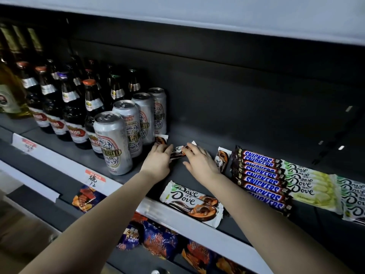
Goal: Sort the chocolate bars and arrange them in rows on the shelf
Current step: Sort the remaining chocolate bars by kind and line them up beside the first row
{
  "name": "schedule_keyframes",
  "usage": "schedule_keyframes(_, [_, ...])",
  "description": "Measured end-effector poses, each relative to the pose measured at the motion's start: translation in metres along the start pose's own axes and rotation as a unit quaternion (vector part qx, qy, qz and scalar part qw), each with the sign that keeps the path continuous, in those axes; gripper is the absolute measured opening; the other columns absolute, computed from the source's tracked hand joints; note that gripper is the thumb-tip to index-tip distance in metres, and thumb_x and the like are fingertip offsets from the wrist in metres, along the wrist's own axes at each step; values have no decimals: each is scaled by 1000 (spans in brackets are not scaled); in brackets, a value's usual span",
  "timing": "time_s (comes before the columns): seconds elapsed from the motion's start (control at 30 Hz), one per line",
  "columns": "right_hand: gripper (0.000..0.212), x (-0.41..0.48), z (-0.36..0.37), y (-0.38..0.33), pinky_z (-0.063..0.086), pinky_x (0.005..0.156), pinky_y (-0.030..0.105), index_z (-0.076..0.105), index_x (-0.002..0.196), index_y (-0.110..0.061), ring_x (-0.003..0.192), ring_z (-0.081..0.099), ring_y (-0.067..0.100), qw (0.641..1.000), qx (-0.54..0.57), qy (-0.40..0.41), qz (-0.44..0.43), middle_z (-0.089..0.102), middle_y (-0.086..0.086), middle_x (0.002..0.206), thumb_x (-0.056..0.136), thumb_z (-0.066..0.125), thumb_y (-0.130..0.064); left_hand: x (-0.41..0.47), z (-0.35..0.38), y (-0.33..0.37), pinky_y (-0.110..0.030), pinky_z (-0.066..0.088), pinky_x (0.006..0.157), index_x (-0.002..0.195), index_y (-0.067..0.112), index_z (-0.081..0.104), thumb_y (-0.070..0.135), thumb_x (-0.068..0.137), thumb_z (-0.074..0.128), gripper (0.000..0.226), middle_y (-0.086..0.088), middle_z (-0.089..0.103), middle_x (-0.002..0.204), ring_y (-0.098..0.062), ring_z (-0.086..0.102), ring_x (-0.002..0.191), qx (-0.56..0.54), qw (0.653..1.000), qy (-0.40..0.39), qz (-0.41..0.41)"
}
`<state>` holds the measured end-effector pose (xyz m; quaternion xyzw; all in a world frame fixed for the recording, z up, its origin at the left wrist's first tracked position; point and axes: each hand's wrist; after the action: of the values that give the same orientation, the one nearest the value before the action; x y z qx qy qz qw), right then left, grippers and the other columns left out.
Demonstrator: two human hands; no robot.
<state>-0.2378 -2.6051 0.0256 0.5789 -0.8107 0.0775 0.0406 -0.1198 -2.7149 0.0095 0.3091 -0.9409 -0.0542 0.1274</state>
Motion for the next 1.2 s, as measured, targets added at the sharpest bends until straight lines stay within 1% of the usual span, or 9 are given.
schedule_keyframes(0.17, [51,2,4,-2,6,116,42,23,146,-21,142,15,19,1000,-11,0,4,21,0,154,98,41,-22,-12,-1,-9,-33,21,112,143,7,32,7,91,47,55,-15,37,139,-33,28,128,-34,994,70,73])
schedule_keyframes(0.3, [64,-4,2,-5,2,116,45,23,146,-22,137,27,19,997,-40,61,-20,33,3,145,91,51,-7,-20,-7,-13,-40,34,106,131,-1,48,-5,82,55,50,-20,49,127,-33,34,121,-46,981,140,126])
schedule_keyframes(0.47, [56,-12,-15,-7,5,116,42,21,147,-17,138,28,25,992,-27,118,-47,27,8,149,96,44,-15,-23,-22,-10,-44,38,100,122,-4,53,-8,75,60,48,-22,53,119,-28,33,113,-65,961,220,152])
schedule_keyframes(0.63, [70,-26,-36,8,28,110,38,42,137,-13,129,43,29,983,-33,177,-47,48,12,135,75,69,4,-24,-41,11,-43,40,98,122,-4,52,-3,81,56,41,-22,53,118,-30,37,112,-57,946,243,207])
schedule_keyframes(0.77, [73,-61,-57,31,15,115,34,18,147,-15,141,16,30,985,-38,168,-22,23,11,150,86,53,4,-21,-44,45,-45,45,98,122,-6,53,-7,78,61,45,-22,56,120,-30,39,114,-24,937,251,241])
schedule_keyframes(0.9, [75,-104,-72,69,15,115,33,19,148,-15,141,16,30,981,-50,187,5,23,12,150,84,51,9,-14,-37,94,-43,44,100,120,-4,57,-4,73,67,48,-19,59,122,-35,54,113,-1,934,237,269])
schedule_keyframes(0.97, [73,-126,-77,95,22,115,38,26,146,-13,140,21,30,978,-63,199,17,29,13,148,82,51,10,-13,-33,125,-44,49,96,117,-3,59,9,82,58,37,-17,61,120,-35,58,110,-4,929,233,286])
schedule_keyframes(1.07, [69,-167,-81,136,33,110,42,36,142,-12,136,31,32,977,-72,196,51,38,13,144,79,58,7,-19,-24,181,-45,52,90,114,-3,60,22,87,41,42,-16,62,118,-34,57,111,-57,924,218,308])
schedule_keyframes(1.2, [73,-225,-86,190,53,86,47,52,129,-8,120,51,37,968,-95,215,85,54,15,127,62,69,14,-27,-8,256,-38,51,91,107,-2,61,13,84,53,29,-16,63,115,-29,55,111,-120,898,235,353])
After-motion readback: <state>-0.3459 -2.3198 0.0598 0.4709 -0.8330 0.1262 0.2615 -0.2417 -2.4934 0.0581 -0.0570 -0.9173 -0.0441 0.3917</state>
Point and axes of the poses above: each hand's wrist, its own x-axis towards the middle knuckle, its own z-axis out of the palm, y = z × x
